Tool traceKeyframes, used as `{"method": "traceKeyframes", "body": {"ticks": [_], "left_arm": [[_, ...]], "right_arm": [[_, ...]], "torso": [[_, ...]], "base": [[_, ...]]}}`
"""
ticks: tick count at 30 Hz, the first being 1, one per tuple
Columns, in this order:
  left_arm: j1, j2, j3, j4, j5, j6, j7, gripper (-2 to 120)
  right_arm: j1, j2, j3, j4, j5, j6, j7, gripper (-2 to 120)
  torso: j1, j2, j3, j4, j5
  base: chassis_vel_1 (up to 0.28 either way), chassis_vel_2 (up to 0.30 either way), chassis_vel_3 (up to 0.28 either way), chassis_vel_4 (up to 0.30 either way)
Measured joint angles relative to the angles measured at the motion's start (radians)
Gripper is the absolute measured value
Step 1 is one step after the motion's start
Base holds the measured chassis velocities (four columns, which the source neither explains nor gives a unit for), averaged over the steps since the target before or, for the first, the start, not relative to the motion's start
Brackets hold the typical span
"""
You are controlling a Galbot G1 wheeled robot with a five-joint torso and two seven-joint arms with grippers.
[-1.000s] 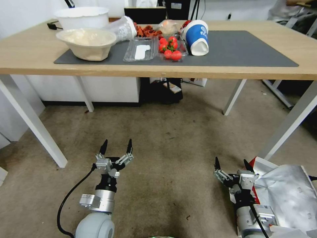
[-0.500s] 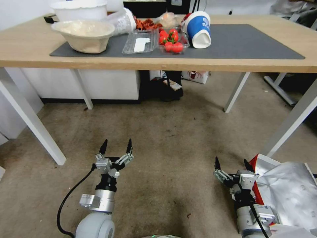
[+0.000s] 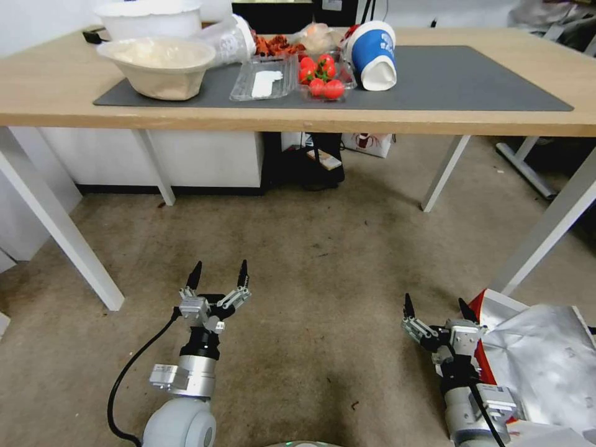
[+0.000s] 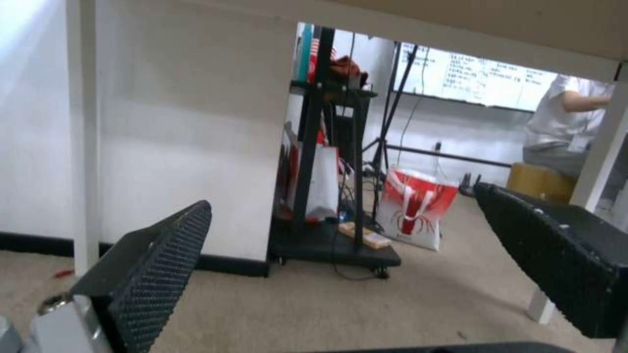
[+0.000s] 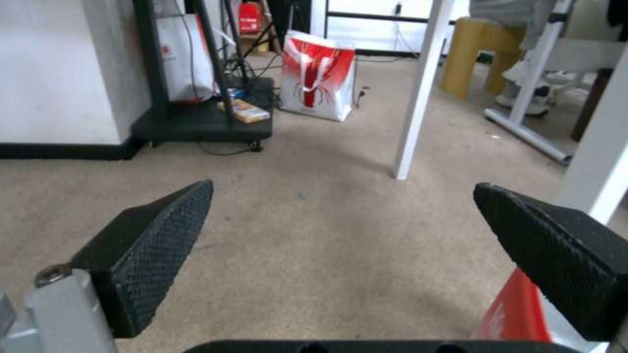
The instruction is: Pick up the food delivery bag from the floor and place it on the table.
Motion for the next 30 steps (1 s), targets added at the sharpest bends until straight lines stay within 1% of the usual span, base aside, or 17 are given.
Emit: {"method": "traceKeyframes", "body": {"ticks": [5,8,9,10,11,12,13,15,16,19,20,22,23,24,27,29,30], "left_arm": [[-0.004,-0.006,0.001,-0.004,0.026,-0.002,0.003,100],[-0.005,-0.011,0.004,-0.009,0.049,-0.016,0.005,100],[-0.005,-0.011,0.004,-0.009,0.049,-0.016,0.005,100],[-0.005,-0.011,0.005,-0.01,0.054,-0.019,0.005,100],[-0.005,-0.011,0.007,-0.013,0.068,-0.028,0.005,100],[-0.005,-0.011,0.008,-0.014,0.072,-0.03,0.005,100],[-0.005,-0.011,0.008,-0.014,0.072,-0.03,0.005,100],[-0.004,-0.012,0.013,-0.018,0.08,-0.035,0.004,100],[-0.004,-0.012,0.013,-0.018,0.08,-0.035,0.004,100],[-0.001,-0.011,0.015,-0.02,0.088,-0.044,0.0,100],[-0.001,-0.011,0.015,-0.02,0.088,-0.044,0.0,100],[0.0,-0.013,0.014,-0.02,0.093,-0.051,-0.001,100],[0.001,-0.014,0.014,-0.02,0.094,-0.053,-0.002,100],[0.001,-0.014,0.014,-0.02,0.094,-0.053,-0.002,100],[0.001,-0.012,0.012,-0.02,0.096,-0.056,-0.004,100],[0.001,-0.011,0.011,-0.02,0.096,-0.056,-0.004,100],[0.0,-0.008,0.009,-0.02,0.096,-0.058,-0.005,100]], "right_arm": [[-0.006,-0.03,0.012,0.038,0.011,-0.057,0.031,100],[-0.019,-0.072,0.028,0.101,0.036,-0.153,0.075,100],[-0.019,-0.072,0.028,0.101,0.036,-0.153,0.075,100],[-0.024,-0.087,0.03,0.119,0.041,-0.178,0.097,100],[-0.038,-0.132,0.038,0.167,0.063,-0.251,0.162,100],[-0.045,-0.153,0.046,0.185,0.077,-0.282,0.186,100],[-0.045,-0.153,0.046,0.185,0.077,-0.282,0.186,100],[-0.073,-0.231,0.111,0.237,0.145,-0.374,0.246,100],[-0.073,-0.231,0.111,0.237,0.145,-0.374,0.246,100],[-0.11,-0.331,0.283,0.261,0.279,-0.475,0.285,100],[-0.11,-0.331,0.283,0.261,0.279,-0.475,0.285,100],[-0.14,-0.378,0.363,0.262,0.343,-0.506,0.297,100],[-0.149,-0.39,0.381,0.262,0.355,-0.513,0.302,100],[-0.149,-0.39,0.381,0.262,0.355,-0.513,0.302,100],[-0.178,-0.42,0.442,0.235,0.391,-0.565,0.328,100],[-0.184,-0.423,0.456,0.228,0.404,-0.574,0.329,100],[-0.194,-0.429,0.483,0.207,0.422,-0.584,0.33,100]], "torso": [[0.0,0.001,0.0,-0.0001,0.0],[0.0,0.002,0.0,0.0001,-0.0001],[0.0,0.002,0.0,0.0001,-0.0001],[0.0,0.002,0.0,0.0,0.0001],[0.0,0.003,0.0,0.0,0.0],[0.001,0.003,0.0,0.0001,0.0001],[0.001,0.003,0.0,0.0001,0.0001],[0.001,0.004,0.0,0.0001,0.0],[0.001,0.004,0.0,0.0001,0.0],[0.001,0.004,0.0,0.0,0.0004],[0.001,0.004,0.0,0.0,0.0004],[0.001,0.005,0.0,-0.0001,0.0],[0.001,0.005,0.0,0.0,0.0001],[0.001,0.005,0.0,0.0,0.0001],[0.001,0.005,0.0,0.0001,0.0003],[0.001,0.005,0.0,-0.0001,0.0002],[0.001,0.005,0.0,-0.0001,0.0]], "base": [[0.0,0.0,0.0,0.0],[0.0,0.0,0.0,0.0],[0.0,0.0,0.0,0.0],[0.0,0.0,0.0,0.0],[0.0,0.0,0.0,0.0],[0.0,0.0,0.0,0.0],[0.0,0.0,0.0,0.0],[0.0,0.0,0.0,0.0],[0.0,0.0,0.0,0.0],[0.0,0.0,0.0,0.0],[0.0,0.0,0.0,0.0],[0.0,0.0,0.0,0.0],[0.0,0.0,0.0,0.0],[0.0,0.0,0.0,0.0],[0.0,0.0,0.0,0.0],[0.0,0.0,0.0,0.0],[0.0,0.0,0.0,0.0]]}}
